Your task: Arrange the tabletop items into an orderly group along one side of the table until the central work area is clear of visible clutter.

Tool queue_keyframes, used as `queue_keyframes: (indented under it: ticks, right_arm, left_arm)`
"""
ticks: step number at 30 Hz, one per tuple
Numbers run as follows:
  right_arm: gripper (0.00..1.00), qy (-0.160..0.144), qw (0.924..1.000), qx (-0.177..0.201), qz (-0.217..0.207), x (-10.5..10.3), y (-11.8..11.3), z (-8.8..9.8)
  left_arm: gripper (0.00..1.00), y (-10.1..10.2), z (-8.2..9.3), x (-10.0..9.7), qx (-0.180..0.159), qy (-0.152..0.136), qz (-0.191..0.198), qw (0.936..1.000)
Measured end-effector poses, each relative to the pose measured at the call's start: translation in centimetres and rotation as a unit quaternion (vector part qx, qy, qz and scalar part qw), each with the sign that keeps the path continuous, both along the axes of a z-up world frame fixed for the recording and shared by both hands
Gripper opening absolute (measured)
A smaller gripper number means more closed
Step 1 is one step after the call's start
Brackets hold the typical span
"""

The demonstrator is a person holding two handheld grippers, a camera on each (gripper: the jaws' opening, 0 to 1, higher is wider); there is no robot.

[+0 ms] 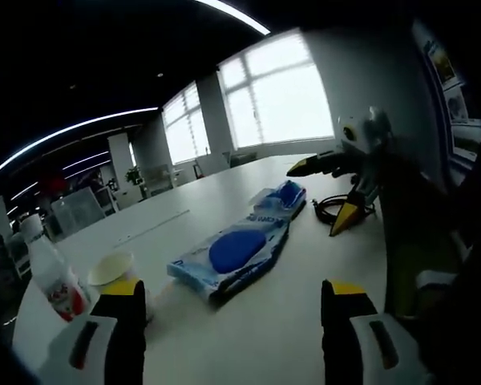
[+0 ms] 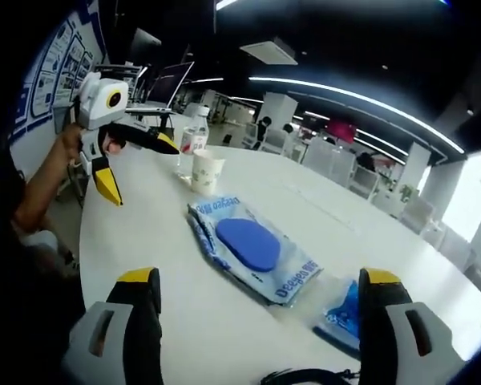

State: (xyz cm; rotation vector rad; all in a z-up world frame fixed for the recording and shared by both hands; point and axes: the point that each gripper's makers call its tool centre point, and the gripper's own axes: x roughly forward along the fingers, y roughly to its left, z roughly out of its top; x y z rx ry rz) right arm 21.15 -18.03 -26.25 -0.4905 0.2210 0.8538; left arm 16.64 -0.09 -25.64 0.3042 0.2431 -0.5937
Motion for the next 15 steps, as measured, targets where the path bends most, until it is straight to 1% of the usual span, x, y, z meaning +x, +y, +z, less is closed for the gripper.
queue_keyframes:
  ticks: [6,9,15]
  right_arm:
    - [1.0,0.001,1.0,0.001,-0.001,-0.06,0.06,-0.02]
    - [1.0,0.0,1.0,0.001,-0.003,-0.08,-0.02,0.03]
    - [1.0,0.002,1.0,-0.001,-0.005,-0.16,-0.22,-0.05]
  left_arm:
    - [0.98,-0.03,0.15,-0.16,-0.005,-0.001,0.004,1.0]
    - [1.0,-0.13,0.08,-0.25,-0.002,0.001,0.006,1.0]
    - [1.0,-0.39,0.07,-0.32,-0.005,0.007,0.007,0.9999]
